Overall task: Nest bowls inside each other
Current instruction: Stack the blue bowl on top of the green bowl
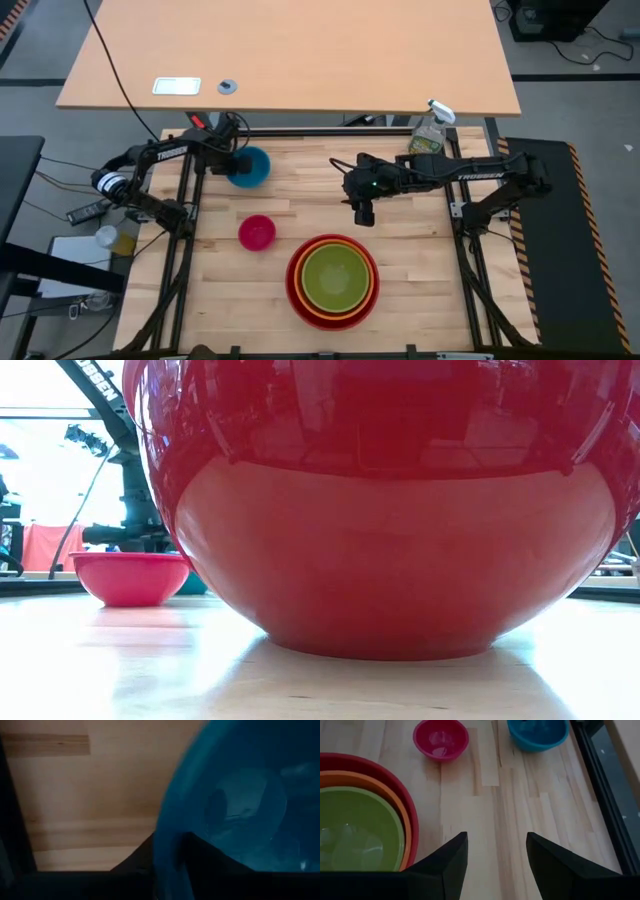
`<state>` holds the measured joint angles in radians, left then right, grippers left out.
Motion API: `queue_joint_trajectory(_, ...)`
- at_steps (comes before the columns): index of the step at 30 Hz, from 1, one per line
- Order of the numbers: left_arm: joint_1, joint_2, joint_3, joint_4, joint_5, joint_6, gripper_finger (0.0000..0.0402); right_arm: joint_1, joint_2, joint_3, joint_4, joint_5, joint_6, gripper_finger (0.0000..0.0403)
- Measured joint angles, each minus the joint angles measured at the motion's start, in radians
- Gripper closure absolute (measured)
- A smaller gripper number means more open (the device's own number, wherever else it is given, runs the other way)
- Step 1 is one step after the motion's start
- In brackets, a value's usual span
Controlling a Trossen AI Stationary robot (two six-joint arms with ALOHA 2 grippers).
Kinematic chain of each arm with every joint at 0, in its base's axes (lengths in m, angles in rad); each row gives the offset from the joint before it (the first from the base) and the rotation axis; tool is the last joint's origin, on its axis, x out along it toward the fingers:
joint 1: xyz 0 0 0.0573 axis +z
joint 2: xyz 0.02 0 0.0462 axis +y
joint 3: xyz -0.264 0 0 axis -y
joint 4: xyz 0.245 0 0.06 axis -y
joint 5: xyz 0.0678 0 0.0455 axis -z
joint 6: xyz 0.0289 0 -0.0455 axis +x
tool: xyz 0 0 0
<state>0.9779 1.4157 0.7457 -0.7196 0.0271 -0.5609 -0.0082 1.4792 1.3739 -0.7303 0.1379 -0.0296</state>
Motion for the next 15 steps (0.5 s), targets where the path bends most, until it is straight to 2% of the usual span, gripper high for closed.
queue_joint_trajectory(6, 0.000, -0.006, 0.005, 0.011, 0.030, -0.004, 0.0379, 0.000, 0.000, 0.000, -0.003, 0.000, 0.000, 0.0195)
queue_joint_trajectory(15, -0.001, -0.037, 0.000, 0.056, 0.037, -0.005, 0.0390, 0.000, 0.001, 0.000, -0.004, 0.000, 0.000, 0.0195)
